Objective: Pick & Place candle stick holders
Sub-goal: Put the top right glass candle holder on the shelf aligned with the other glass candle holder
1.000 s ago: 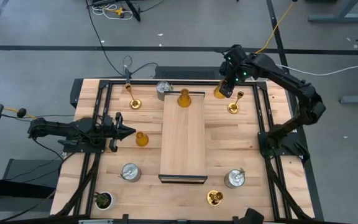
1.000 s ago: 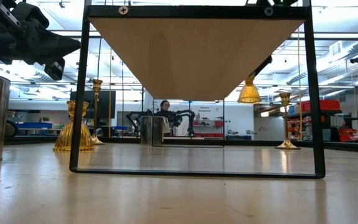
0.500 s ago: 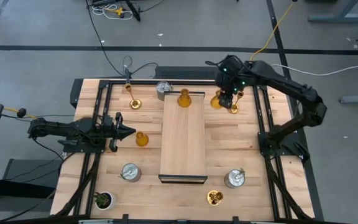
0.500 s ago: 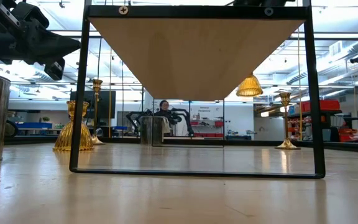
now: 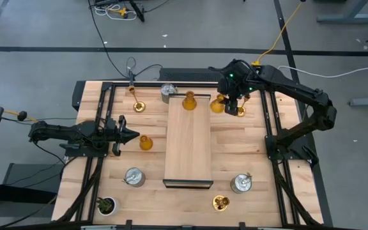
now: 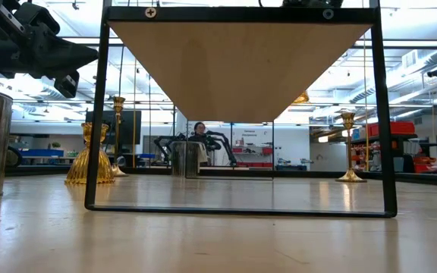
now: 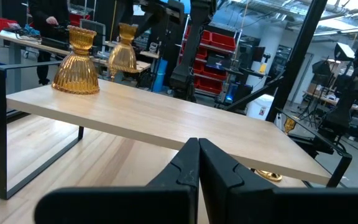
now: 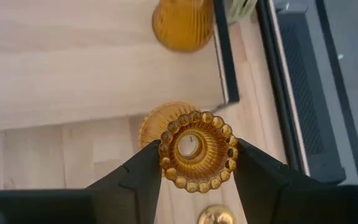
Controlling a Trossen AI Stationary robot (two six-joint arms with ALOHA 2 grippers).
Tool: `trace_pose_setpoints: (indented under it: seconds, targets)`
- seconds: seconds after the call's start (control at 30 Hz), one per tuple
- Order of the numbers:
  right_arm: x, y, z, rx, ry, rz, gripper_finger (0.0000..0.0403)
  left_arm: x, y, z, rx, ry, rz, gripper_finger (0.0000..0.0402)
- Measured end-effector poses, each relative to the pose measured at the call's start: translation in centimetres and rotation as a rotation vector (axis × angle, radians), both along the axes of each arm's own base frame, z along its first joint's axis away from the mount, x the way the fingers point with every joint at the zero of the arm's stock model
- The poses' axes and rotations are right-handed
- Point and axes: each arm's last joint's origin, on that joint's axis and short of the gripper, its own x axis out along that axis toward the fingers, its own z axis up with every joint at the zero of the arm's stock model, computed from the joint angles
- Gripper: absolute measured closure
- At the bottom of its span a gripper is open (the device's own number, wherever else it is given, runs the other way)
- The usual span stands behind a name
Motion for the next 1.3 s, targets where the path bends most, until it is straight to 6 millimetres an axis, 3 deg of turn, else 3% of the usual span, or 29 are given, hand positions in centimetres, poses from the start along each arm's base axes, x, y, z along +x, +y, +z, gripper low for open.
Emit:
trace_pose_setpoints:
  seconds: [0.13, 0.67, 0.97, 1.3]
  targets:
    - [0.6, -0.1, 0.4, -0.013, -0.018, 0.014, 0.0229, 0.0, 0.0, 0.0, 0.0, -0.001, 0.0, 0.0392]
    - [4.0, 0.1, -1.5, -0.066, -0.013, 0.133, 0.0229, 0.0, 0.0, 0.0, 0.0, -0.001, 0.0, 0.0392]
    - [5.0, -0.3, -2.5, -0.075, 0.008, 0.159, 0.0229, 0.0, 0.0, 0.0, 0.0, 0.0, 0.0, 0.0392]
    - [5.6, -0.7, -2.2, -0.122, -0.048, 0.147, 0.0229, 0.0, 0.0, 0.0, 0.0, 0.0, 0.0, 0.0392]
